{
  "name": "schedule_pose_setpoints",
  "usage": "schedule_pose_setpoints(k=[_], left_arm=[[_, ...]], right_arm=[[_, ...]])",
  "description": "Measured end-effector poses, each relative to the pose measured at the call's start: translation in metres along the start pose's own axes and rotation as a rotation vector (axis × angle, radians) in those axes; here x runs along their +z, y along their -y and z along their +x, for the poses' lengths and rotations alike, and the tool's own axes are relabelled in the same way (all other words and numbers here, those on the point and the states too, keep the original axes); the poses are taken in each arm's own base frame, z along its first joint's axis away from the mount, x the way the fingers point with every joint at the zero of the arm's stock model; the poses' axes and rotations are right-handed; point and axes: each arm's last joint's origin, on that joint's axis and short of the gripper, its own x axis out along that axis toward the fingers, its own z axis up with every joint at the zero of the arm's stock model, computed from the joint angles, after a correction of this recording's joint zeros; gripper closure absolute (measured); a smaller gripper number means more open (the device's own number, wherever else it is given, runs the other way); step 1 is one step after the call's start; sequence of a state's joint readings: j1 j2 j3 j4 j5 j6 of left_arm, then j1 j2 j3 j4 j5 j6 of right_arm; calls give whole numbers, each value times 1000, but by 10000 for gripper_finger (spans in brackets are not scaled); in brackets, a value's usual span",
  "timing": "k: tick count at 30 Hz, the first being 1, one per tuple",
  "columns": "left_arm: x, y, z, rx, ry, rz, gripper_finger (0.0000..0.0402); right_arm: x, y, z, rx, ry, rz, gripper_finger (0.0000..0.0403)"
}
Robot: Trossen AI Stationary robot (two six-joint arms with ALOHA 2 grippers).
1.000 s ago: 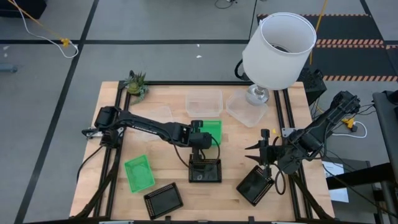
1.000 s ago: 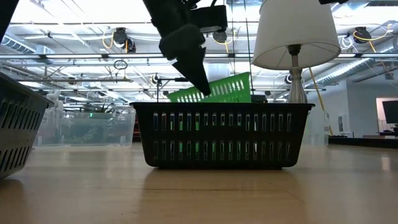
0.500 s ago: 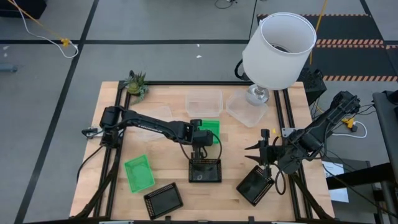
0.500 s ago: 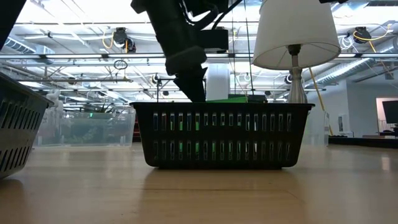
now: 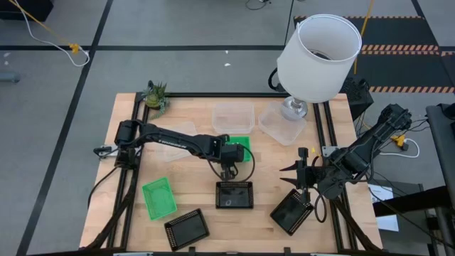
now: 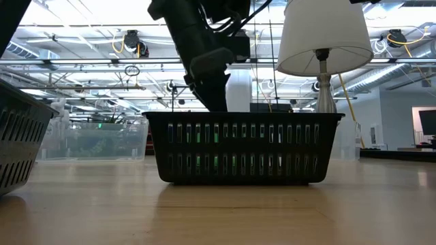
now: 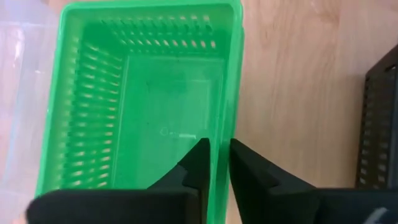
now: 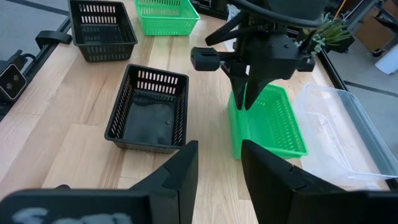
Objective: Stack baskets by color
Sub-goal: Stack the right green bin on top of the middle green bin, then stack the left transparent bin on top of the middle transparent bin
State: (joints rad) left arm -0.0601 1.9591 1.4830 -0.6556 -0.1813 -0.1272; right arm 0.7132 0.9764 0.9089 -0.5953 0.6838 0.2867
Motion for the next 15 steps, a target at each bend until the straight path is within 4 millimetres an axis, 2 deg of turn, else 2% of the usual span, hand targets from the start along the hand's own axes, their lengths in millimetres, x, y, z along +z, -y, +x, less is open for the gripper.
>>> schedule_pose_setpoints(k=[8, 15], left_arm=[[0, 1, 0, -17, 1, -12, 280], [4, 2, -5, -40, 40, -13, 270]], right_arm=[[0, 0, 0, 0, 0, 0, 287], [0, 0, 0, 0, 0, 0, 287]])
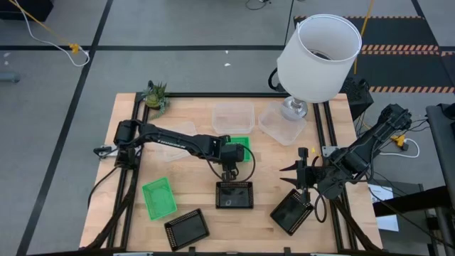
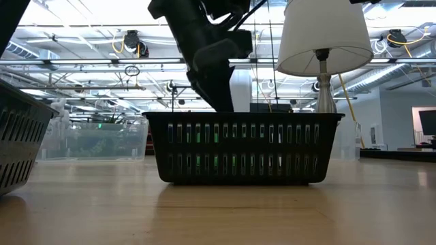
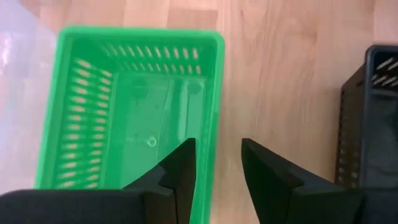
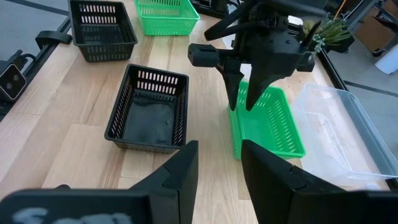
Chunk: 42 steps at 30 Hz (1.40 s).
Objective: Stack baskets by color
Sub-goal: Stack the left transparent bin on top of the middle transparent bin
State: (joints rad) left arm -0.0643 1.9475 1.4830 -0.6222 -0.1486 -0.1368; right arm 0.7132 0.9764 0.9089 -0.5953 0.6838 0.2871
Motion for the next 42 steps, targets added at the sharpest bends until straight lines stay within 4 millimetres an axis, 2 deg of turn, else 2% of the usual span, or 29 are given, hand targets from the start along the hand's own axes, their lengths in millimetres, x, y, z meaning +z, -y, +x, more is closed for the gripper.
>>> schedule_pose_setpoints(k=[7, 12, 16, 23, 27, 34, 37, 42], left_arm=[[3, 4, -22, -12, 45, 10, 270], [2, 6, -46, -2, 71, 19, 270], [-3, 10, -64, 50, 64, 36, 270], [-24, 18, -93, 144, -21, 84, 270], [-49, 20, -108, 188, -50, 59, 270], [-122, 6, -134, 190, -56, -55, 270], [-152, -2, -138, 187, -55, -80, 270], [-184, -13, -136, 193, -56, -158, 270]], right_arm=[[0, 0, 0, 0, 1, 0, 287], [1, 0, 0, 2, 5, 5, 287], [1, 0, 0, 4, 11, 20, 287], [6, -2, 0, 25, 55, 64, 287], [6, -3, 0, 24, 49, 59, 287], [5, -8, 7, 18, 27, 39, 287], [4, -9, 9, 12, 20, 26, 287], [4, -7, 12, -6, 13, 20, 287]])
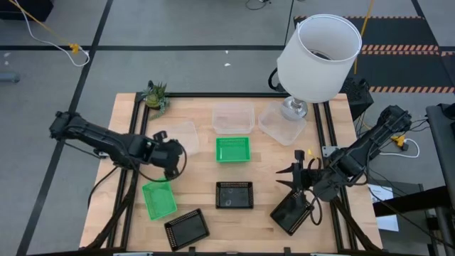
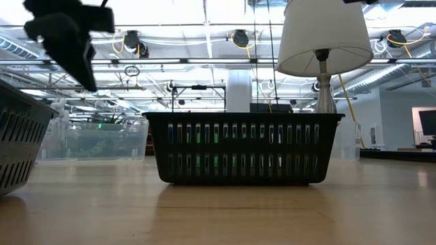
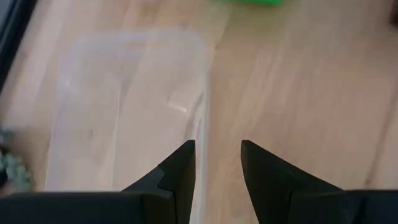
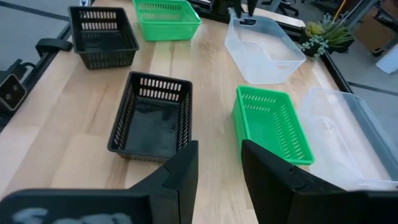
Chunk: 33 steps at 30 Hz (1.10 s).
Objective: Stack baskets by color
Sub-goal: Stack the left transparent bin on top of the middle transparent bin
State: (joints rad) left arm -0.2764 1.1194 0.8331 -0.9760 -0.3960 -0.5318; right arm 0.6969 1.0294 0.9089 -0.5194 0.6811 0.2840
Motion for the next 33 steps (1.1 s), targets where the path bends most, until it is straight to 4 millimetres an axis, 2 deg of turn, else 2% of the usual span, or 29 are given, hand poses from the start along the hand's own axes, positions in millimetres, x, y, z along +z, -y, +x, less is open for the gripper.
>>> schedule_pose_setpoints(k=[9, 13, 16, 28, 33], left_arm=[[-31, -2, 29, 17, -153, 75, 256], [-35, -3, 33, 25, -174, 86, 230], [-36, -6, 35, 33, -184, 78, 226], [-34, -18, 48, -4, -226, -8, 305], [-33, -18, 56, -3, -283, -17, 308]], right_arm=[[1, 3, 2, -15, -3, 8, 287], [1, 3, 2, -15, -4, 8, 287], [1, 3, 2, -14, -4, 8, 287], [1, 3, 2, -13, -4, 8, 287], [1, 3, 2, -13, -4, 8, 287]])
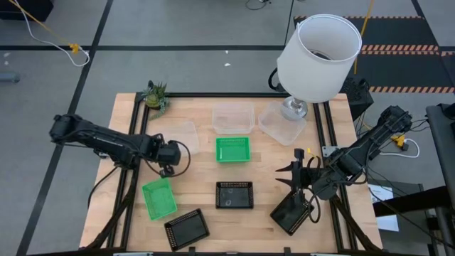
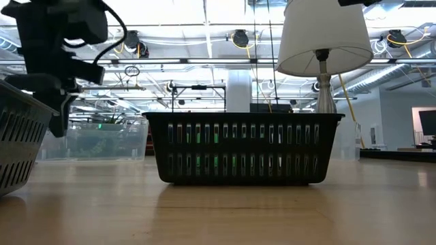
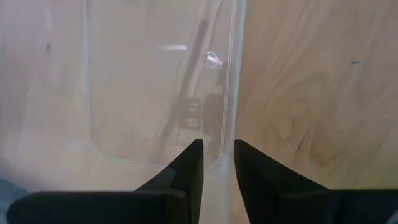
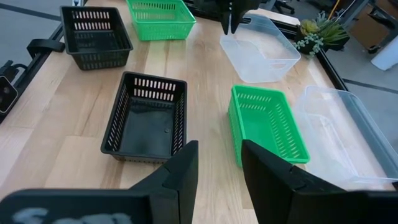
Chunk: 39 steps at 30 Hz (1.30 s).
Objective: Stack baskets by color
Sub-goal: Stack the left transparent bin on top of the middle transparent bin
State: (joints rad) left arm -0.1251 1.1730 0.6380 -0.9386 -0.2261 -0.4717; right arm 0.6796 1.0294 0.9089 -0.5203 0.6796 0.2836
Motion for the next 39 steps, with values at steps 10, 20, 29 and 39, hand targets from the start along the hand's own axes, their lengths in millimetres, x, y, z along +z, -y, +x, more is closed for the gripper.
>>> schedule_pose_setpoints(k=[10, 20, 29, 39], left_arm=[[9, 5, 19, 33, -66, 43, 327], [11, 5, 11, 16, -60, 38, 396], [28, 3, -24, 46, -47, 57, 397], [54, 2, -69, 39, 82, 173, 398]], right_arm=[[0, 0, 0, 0, 0, 0, 287], [0, 0, 0, 0, 0, 0, 287], [0, 0, 0, 0, 0, 0, 287], [0, 0, 0, 0, -1, 0, 287]])
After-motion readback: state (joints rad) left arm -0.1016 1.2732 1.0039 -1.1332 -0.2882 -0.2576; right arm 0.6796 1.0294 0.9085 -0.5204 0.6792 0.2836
